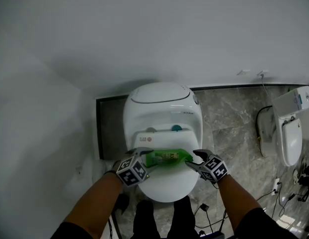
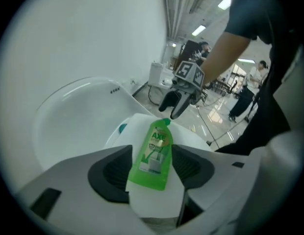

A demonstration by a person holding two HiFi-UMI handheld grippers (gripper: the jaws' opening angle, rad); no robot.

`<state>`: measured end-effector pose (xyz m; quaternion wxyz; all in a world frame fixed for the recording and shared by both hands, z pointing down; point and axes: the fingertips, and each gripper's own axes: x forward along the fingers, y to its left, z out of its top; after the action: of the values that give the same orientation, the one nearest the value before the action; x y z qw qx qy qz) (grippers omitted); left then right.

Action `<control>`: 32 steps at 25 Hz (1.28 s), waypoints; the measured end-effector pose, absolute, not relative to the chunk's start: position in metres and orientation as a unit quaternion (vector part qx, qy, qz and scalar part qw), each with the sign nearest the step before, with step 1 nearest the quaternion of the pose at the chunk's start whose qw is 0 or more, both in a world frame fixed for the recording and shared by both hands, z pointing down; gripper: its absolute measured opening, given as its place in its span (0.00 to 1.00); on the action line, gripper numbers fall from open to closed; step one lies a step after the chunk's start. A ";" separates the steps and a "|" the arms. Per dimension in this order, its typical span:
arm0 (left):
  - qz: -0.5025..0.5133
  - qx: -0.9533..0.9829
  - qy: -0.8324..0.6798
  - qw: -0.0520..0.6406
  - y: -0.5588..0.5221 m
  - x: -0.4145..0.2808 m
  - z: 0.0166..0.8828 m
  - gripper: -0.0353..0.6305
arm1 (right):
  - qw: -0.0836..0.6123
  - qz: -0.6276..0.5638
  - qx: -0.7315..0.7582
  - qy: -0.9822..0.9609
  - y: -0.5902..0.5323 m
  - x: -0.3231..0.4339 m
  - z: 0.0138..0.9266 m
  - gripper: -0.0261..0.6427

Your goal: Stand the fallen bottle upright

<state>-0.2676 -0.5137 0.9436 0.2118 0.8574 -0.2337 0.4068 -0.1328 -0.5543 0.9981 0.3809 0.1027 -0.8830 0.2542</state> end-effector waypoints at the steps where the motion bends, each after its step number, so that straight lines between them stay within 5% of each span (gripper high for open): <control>1: 0.423 0.857 -0.218 0.200 -0.511 -0.264 0.955 0.52 | 0.388 0.252 0.099 -0.881 -0.551 -0.133 1.006 0.45; 5: 0.492 0.843 -0.158 0.149 -0.495 -0.252 1.004 0.70 | 0.401 0.241 0.098 -0.878 -0.544 -0.136 1.034 0.47; 11: 0.544 0.819 -0.139 0.118 -0.498 -0.238 1.038 0.71 | 0.413 0.233 0.110 -0.874 -0.543 -0.137 1.056 0.46; 15: 0.554 0.815 -0.117 0.128 -0.498 -0.230 1.059 0.71 | 0.391 0.240 0.146 -0.876 -0.554 -0.132 1.067 0.30; 32: 0.500 0.840 -0.148 0.148 -0.522 -0.211 1.042 0.71 | 0.322 0.144 0.150 -0.924 -0.588 -0.134 0.964 0.29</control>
<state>-0.2106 -0.5221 1.0422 0.1475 0.8403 -0.1484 0.5001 -0.1338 -0.5876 0.9643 0.3218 0.1497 -0.9237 0.1442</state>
